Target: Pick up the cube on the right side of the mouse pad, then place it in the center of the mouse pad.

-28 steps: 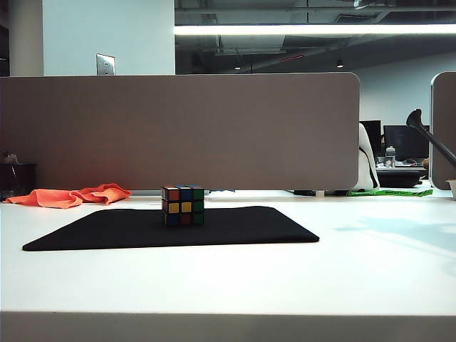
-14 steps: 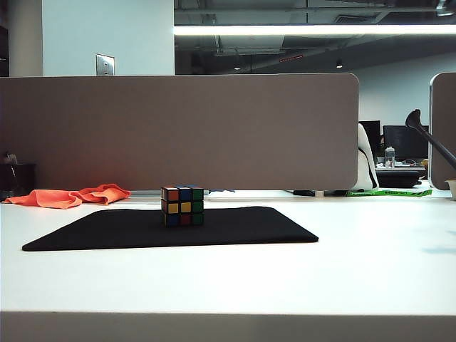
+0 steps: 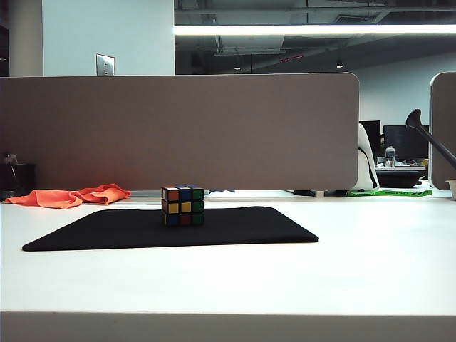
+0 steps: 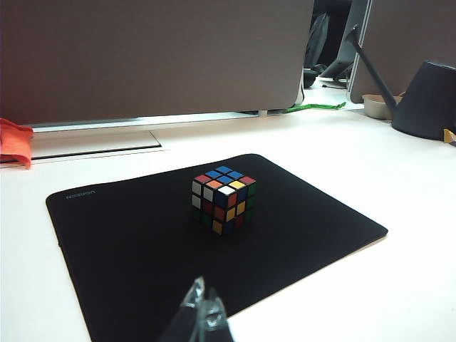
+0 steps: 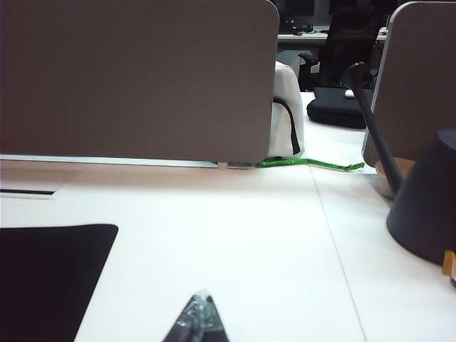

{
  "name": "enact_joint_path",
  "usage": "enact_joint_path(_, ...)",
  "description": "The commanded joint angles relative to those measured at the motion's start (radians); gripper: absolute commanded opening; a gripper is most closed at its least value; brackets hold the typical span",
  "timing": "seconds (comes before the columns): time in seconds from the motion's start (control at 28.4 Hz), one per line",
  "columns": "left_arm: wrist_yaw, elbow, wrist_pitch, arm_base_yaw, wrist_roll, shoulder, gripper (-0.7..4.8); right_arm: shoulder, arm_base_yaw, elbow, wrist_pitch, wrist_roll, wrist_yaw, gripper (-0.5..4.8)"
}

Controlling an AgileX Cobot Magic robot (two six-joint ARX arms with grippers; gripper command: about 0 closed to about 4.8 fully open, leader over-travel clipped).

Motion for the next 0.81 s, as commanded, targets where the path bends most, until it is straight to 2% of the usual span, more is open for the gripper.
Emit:
enact_joint_path(0.04,0.005,0.003,0.01,0.0,-0.002,0.001,-0.06,-0.074,-0.001,-0.052,0.004,-0.003,0.005,-0.01)
enact_joint_path(0.14,0.005,0.003,0.01,0.0,-0.003,0.001,-0.06,-0.139,-0.001,-0.109,0.005,-0.003,0.008,-0.01)
enact_joint_path(0.28,0.005,0.003,0.01,0.0,-0.003,0.001,-0.06,-0.261,-0.001,-0.209,0.009,-0.004,0.069,-0.01)
enact_joint_path(0.42,0.005,0.003,0.01,0.0,-0.003,0.001,-0.06,-0.34,-0.012,-0.261,0.008,-0.003,0.071,-0.01)
enact_joint_path(0.81,0.005,0.003,0.01,0.0,-0.003,0.001,-0.06,-0.394,-0.048,-0.305,-0.005,-0.004,0.061,-0.01)
